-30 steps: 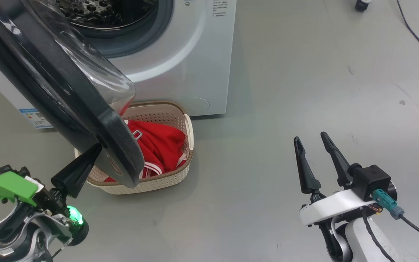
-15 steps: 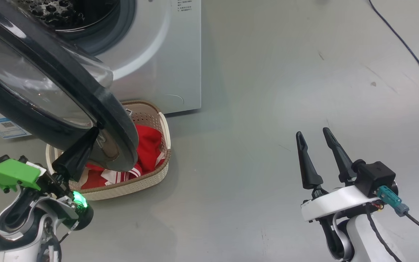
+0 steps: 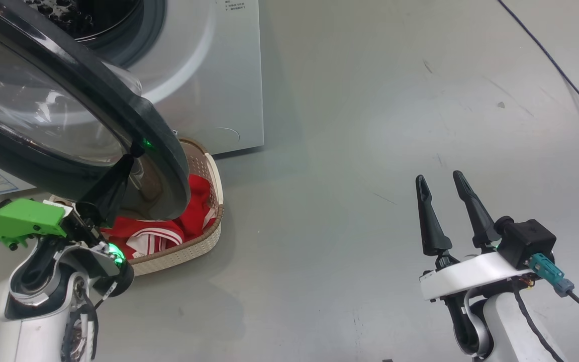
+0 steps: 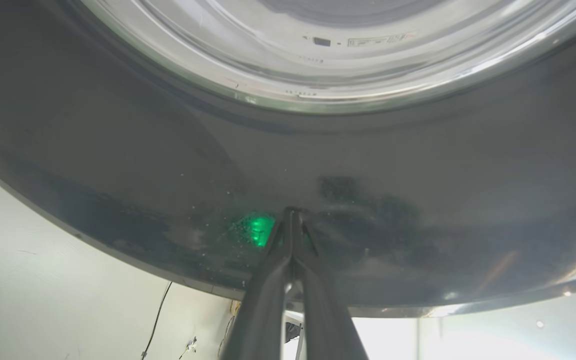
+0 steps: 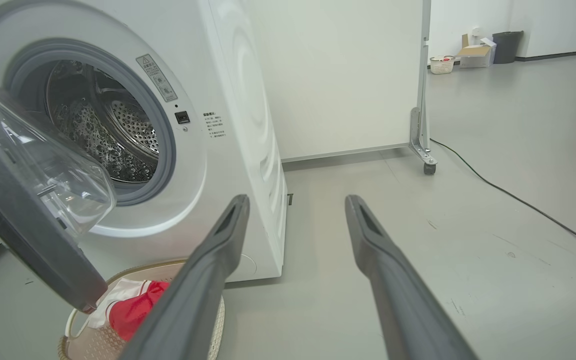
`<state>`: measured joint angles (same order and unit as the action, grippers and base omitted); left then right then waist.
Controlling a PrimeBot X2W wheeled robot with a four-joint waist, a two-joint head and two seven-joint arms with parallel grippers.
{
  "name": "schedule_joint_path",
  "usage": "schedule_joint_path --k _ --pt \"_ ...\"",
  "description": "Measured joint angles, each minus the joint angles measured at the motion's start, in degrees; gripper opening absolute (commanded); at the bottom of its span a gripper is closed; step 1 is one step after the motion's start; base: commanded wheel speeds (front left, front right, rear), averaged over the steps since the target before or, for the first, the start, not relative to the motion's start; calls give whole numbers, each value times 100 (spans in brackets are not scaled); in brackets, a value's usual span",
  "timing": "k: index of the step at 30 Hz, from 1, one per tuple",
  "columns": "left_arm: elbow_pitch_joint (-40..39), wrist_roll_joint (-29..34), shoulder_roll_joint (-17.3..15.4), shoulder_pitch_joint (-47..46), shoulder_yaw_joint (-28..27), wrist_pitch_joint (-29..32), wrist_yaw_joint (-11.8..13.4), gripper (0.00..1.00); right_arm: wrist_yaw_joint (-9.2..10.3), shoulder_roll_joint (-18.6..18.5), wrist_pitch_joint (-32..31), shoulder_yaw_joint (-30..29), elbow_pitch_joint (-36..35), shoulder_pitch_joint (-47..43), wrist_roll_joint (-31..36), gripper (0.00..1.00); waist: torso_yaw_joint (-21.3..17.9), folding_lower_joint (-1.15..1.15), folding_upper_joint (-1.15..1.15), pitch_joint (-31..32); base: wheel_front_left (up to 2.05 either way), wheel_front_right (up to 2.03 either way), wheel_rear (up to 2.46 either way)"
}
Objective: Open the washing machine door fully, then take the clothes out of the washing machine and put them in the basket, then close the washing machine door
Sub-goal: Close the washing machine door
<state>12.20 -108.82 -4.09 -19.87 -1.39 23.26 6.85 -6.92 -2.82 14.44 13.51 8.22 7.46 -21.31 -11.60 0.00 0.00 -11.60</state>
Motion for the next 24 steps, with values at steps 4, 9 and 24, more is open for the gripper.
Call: schedule_joint_path --k 4,9,24 --pt "94 31 8 -69 22 -78 -5 0 1 0 0 -1 -18 1 -36 100 -16 0 0 5 0 0 0" --pt "250 49 20 -112 60 -116 -37 0 19 1 0 -25 -41 1 -37 100 -1 0 0 19 0 0 0" --pt "479 1083 -214 385 1023 145 -681 0 58 4 0 -414 -82 -100 27 100 510 0 0 283 0 0 0"
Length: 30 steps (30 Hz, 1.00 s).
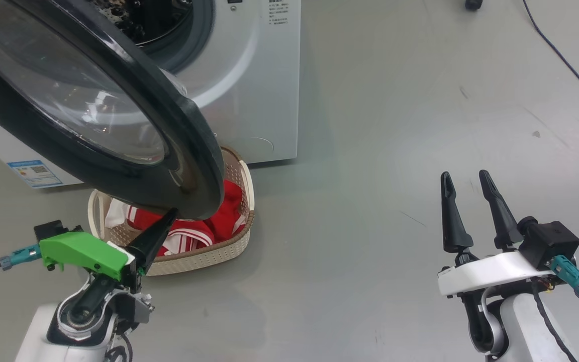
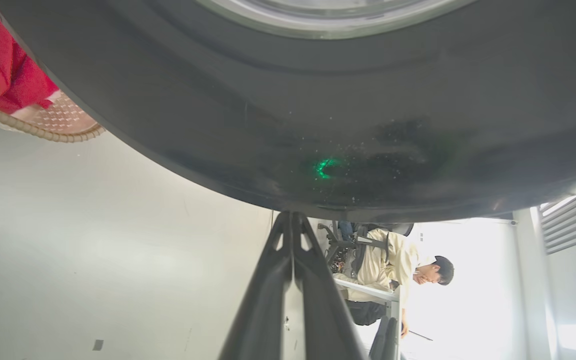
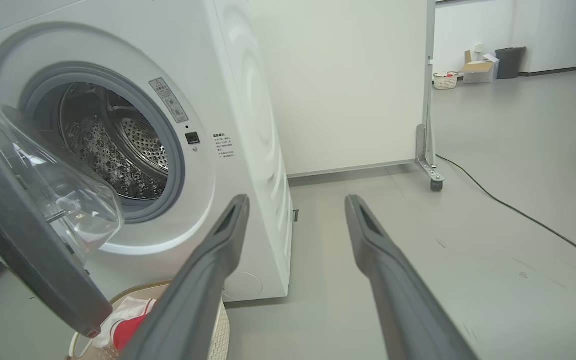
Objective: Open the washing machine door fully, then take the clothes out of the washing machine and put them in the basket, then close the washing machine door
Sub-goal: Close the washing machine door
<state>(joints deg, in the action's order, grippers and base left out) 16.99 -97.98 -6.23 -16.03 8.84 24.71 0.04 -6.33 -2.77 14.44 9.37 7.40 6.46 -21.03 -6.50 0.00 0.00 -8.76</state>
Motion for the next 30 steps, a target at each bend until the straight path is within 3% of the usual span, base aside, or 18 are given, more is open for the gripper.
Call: schedule_joint_path --k 3,6,10,14,19,23,30 --pt "-31 459 -210 87 258 1 -190 0 0 0 0 -21 -12 -13 18 100 163 0 0 72 0 0 0" --pt "-60 530 -226 224 307 -12 -356 0 0 1 0 -33 -20 -59 48 100 333 0 0 148 0 0 0" --pt "-93 1266 -543 322 502 -205 -533 0 -1 3 0 -46 -20 -144 55 100 555 0 0 248 0 0 0" --pt "-124 1594 -671 472 542 -483 -547 0 -5 7 0 -9 -14 -174 102 100 735 0 0 351 0 0 0" --pt "-260 2453 -894 556 650 -990 -611 0 -5 11 0 10 -1 -268 103 100 882 0 0 486 0 0 0" --pt "-358 2603 -859 644 722 -1281 -649 0 -7 11 0 43 7 -322 103 100 966 0 0 565 0 0 0" --pt "-452 3579 -966 833 866 -2130 -692 0 -8 19 0 105 8 -339 104 100 1023 0 0 606 0 0 0"
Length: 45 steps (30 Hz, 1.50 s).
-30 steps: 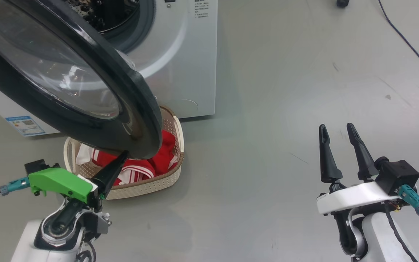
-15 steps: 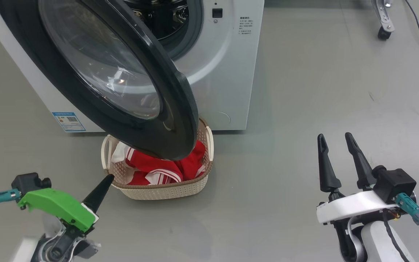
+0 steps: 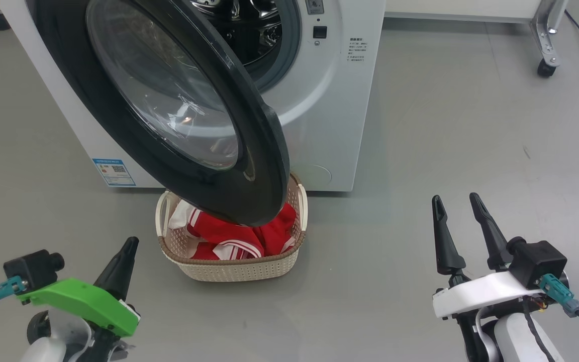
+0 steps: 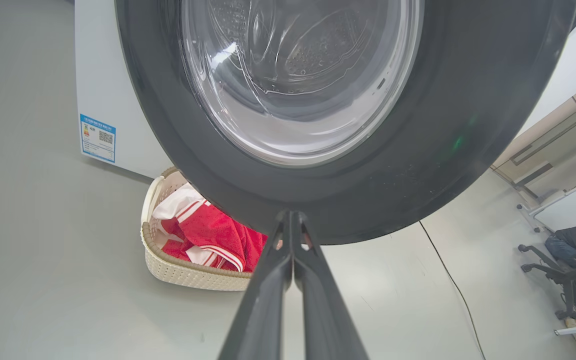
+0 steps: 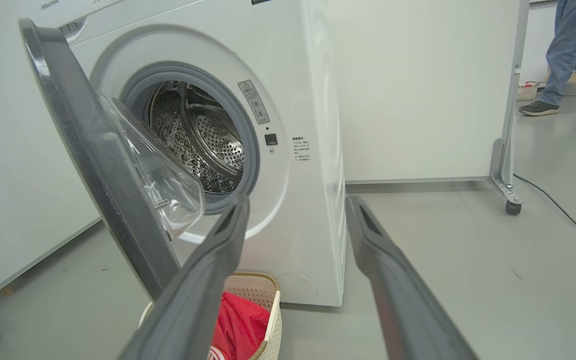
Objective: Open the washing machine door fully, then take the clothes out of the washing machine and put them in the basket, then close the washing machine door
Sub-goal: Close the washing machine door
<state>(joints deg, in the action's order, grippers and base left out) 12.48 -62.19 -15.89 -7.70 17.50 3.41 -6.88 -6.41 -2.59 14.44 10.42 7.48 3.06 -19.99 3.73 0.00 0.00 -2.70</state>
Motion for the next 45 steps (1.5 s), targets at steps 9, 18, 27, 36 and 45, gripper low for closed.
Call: schedule_joint_path --k 9,18,27,36,45 --pt "-53 1070 -176 -1 200 -949 -1 0 -1 0 0 -51 -7 -22 8 100 132 0 0 2 0 0 0" --pt "27 1836 -180 11 264 -1784 3 0 -7 1 0 -7 -4 -21 8 100 212 0 0 -9 0 0 0" --pt "120 2215 -82 77 244 -1784 163 100 -7 1 0 -5 -5 -21 8 100 255 0 0 -27 0 0 0" --pt "119 2560 55 77 143 -1785 238 100 -8 1 0 18 -4 -21 7 100 243 0 0 -48 0 0 0" --pt "-54 2854 272 77 -123 -1785 254 100 -8 1 0 13 0 -21 7 100 246 0 0 -26 0 0 0"
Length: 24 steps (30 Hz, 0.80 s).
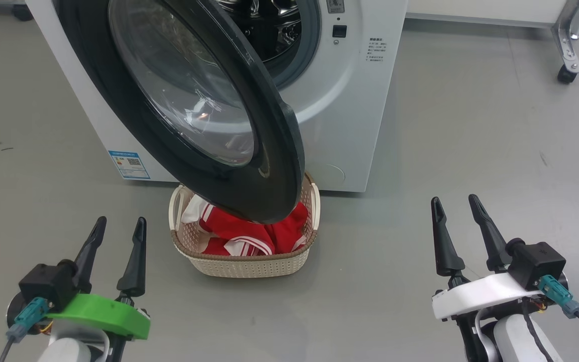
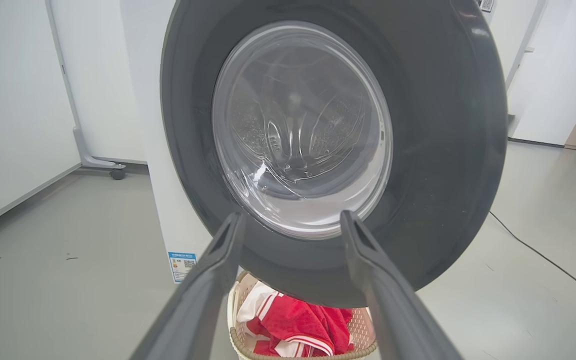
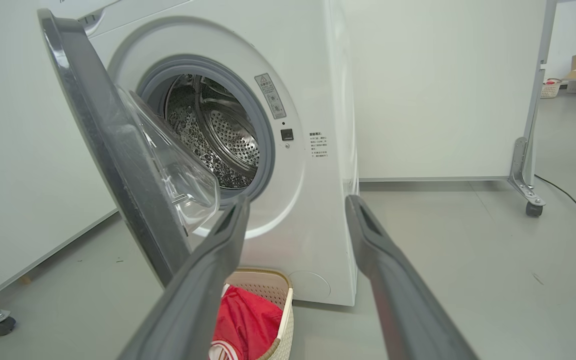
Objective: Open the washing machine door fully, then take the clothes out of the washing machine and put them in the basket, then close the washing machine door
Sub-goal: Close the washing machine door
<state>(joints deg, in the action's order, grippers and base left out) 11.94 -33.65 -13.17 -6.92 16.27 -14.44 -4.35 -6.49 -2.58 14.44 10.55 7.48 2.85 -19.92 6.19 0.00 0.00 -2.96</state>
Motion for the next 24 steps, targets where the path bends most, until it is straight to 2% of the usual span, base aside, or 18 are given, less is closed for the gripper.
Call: schedule_joint_path --k 24 --pt "-30 399 286 142 -271 0 -125 100 -16 0 0 4 4 0 0 100 1 0 0 6 0 0 0"
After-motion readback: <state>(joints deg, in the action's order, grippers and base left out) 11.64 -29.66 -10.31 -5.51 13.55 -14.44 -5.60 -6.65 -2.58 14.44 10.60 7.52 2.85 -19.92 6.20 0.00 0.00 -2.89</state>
